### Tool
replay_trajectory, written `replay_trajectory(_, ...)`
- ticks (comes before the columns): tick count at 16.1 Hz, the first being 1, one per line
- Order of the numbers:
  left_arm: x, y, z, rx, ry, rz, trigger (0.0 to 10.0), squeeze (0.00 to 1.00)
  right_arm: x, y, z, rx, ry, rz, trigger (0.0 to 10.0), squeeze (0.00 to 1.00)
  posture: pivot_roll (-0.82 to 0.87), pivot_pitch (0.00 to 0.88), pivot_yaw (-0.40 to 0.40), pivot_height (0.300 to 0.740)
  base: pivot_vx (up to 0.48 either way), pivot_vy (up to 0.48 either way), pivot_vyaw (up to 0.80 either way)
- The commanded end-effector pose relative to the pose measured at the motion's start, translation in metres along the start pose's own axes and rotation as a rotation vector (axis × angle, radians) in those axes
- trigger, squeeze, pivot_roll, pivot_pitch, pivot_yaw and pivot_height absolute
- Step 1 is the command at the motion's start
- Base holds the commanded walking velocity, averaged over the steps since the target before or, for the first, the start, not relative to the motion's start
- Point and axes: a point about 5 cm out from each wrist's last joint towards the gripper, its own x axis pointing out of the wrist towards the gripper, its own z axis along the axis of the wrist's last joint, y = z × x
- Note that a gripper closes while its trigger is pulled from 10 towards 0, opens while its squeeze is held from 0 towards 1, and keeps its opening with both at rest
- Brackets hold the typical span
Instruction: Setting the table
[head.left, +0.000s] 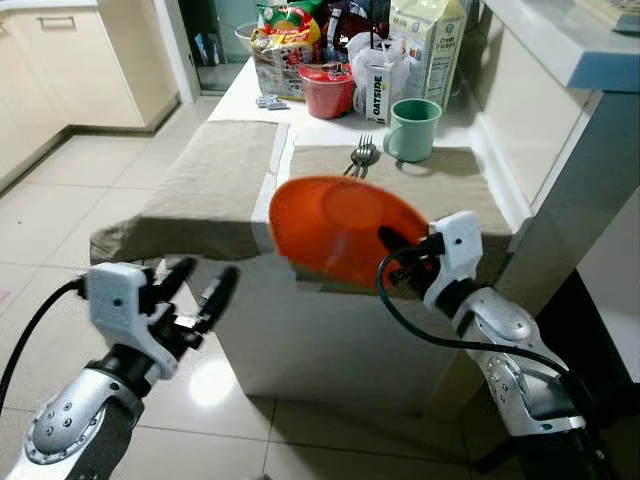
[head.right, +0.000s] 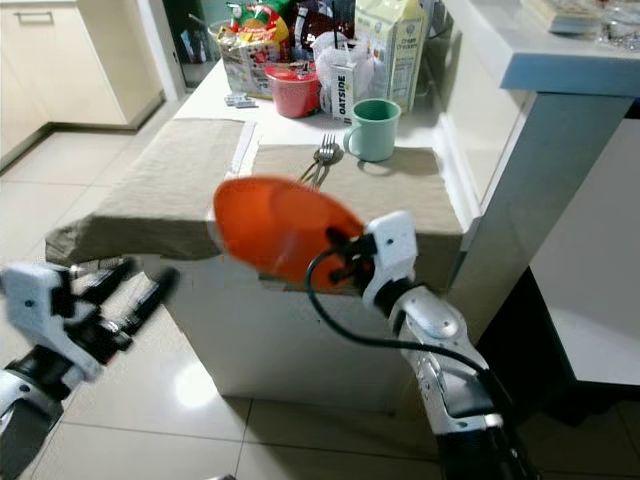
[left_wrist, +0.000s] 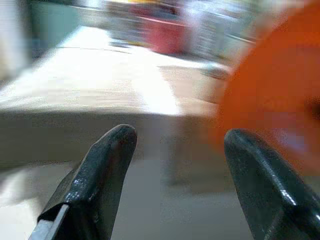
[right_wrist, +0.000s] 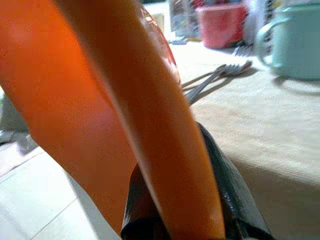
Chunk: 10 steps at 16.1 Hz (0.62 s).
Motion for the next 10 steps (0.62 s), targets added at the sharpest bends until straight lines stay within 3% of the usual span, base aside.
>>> replay_trajectory(1, -0.001, 0.009, -0.001, 0.005, -0.009, 0.079, 10.0, 0.0, 0.003, -0.002, 0.011, -0.019, -0.059, -0.016, 0.0, 0.0, -0.08, 0.0, 0.057, 0.74, 0.0, 0.0, 0.0)
replay_trajectory(4, -0.01, 0.011, -0.033, -0.012, 0.011, 0.256, 10.0, 0.0, -0.009, -0.005, 0.006, -0.022, -0.108, -0.075, 0.0, 0.0, -0.1, 0.0, 0.058, 0.74, 0.0, 0.0, 0.0)
replay_trajectory(5, -0.014, 0.011, -0.041, -0.016, 0.02, 0.267, 10.0, 0.0, -0.017, -0.006, 0.002, -0.033, -0.125, -0.091, 0.0, 0.0, -0.1, 0.0, 0.057, 0.74, 0.0, 0.0, 0.0)
replay_trajectory(7, -0.019, 0.007, -0.05, 0.059, 0.029, 0.26, 10.0, 0.0, -0.036, -0.017, -0.007, -0.049, -0.125, -0.186, 0.0, 0.0, -0.11, 0.0, 0.053, 0.74, 0.0, 0.0, 0.0)
replay_trajectory(10, -0.014, -0.002, -0.052, 0.081, 0.023, 0.237, 10.0, 0.0, -0.056, -0.031, -0.011, -0.116, -0.135, -0.306, 0.0, 0.0, -0.12, 0.0, 0.057, 0.74, 0.0, 0.0, 0.0)
